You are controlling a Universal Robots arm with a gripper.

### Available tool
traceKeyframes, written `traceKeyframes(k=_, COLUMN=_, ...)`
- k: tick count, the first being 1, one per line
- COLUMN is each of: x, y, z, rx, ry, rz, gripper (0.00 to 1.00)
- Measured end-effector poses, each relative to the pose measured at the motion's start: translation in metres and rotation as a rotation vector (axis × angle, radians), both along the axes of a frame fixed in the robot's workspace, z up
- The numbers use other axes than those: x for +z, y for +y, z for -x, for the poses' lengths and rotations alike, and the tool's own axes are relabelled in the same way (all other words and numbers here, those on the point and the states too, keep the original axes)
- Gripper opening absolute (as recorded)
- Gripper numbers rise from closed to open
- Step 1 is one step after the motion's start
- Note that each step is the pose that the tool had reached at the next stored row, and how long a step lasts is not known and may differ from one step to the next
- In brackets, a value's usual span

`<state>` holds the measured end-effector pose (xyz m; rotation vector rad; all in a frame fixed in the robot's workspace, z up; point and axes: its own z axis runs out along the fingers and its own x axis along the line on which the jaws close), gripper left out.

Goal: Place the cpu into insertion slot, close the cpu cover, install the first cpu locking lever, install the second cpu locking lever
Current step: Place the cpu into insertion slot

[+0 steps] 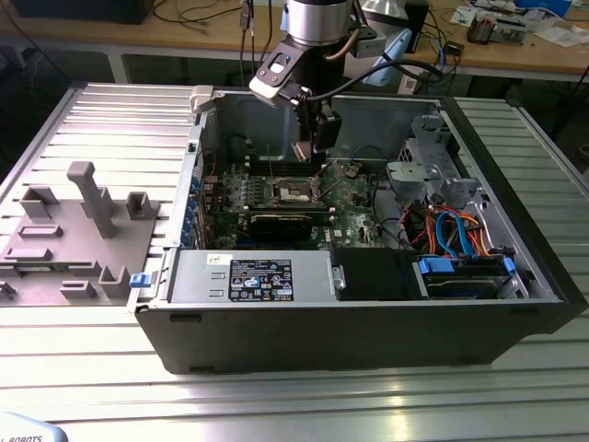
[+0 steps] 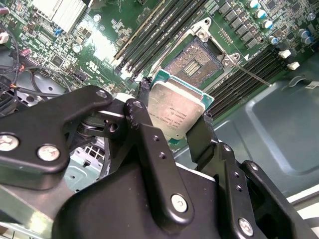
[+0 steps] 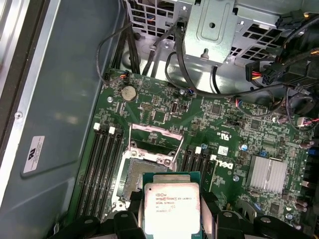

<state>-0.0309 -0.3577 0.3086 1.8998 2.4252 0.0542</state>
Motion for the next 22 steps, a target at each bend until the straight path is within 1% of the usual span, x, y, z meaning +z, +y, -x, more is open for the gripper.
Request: traceKeyframes(k=22, x=-0.0010, y=0.0000, z=0.0000, rx=-0.050, ry=0.0000, rz=0.0021, gripper=0.54)
